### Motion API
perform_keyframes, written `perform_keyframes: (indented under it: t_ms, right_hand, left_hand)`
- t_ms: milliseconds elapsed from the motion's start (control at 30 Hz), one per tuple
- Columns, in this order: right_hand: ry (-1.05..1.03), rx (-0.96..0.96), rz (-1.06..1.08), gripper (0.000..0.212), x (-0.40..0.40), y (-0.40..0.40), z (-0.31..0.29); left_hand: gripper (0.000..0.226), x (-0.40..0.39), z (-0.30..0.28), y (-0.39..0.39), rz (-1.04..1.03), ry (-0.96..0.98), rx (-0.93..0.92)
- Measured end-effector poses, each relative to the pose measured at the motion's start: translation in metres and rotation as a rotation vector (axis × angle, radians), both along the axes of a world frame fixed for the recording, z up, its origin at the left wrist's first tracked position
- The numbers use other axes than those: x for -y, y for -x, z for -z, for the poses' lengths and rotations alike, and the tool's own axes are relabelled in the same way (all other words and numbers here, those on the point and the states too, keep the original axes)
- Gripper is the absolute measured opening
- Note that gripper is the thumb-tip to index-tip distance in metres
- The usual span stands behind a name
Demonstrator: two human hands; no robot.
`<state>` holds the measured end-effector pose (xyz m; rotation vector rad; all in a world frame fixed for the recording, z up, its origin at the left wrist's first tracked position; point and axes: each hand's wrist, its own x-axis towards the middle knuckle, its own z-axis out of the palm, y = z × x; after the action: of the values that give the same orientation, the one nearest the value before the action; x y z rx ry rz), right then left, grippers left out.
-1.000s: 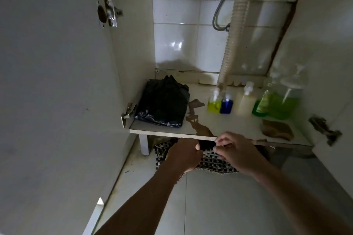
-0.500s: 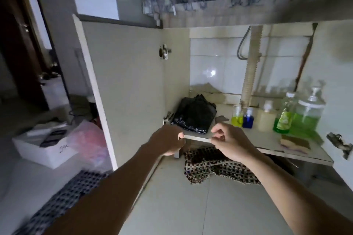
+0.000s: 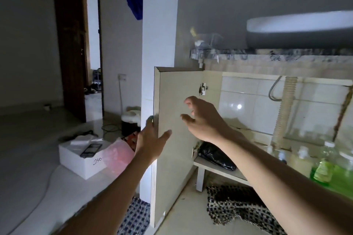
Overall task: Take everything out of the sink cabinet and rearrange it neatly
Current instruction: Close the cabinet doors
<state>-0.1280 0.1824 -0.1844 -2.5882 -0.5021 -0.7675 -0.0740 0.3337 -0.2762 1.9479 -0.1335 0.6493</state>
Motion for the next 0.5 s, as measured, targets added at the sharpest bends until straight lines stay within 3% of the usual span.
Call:
perform_keyframes:
  t_ms: [100, 267, 500]
  right_hand:
    - [0.042, -0.014, 0.011, 0.043, -0.010, -0.001, -0.003]
    - [0.051, -0.038, 0.051, 0.048, -0.003, 0.008, -0.011]
    - [-0.077, -0.097, 0.190, 0.041, 0.034, 0.019, -0.016]
  left_hand:
    - [0.036, 0.004, 0.008, -0.001, 0.047, -0.063, -0.008]
    - [0.023, 0.019, 0.010, 0.013, 0.287, -0.188, 0.053]
    - [0.090, 0.086, 0.005, 0.025, 0.507, -0.315, 0.045]
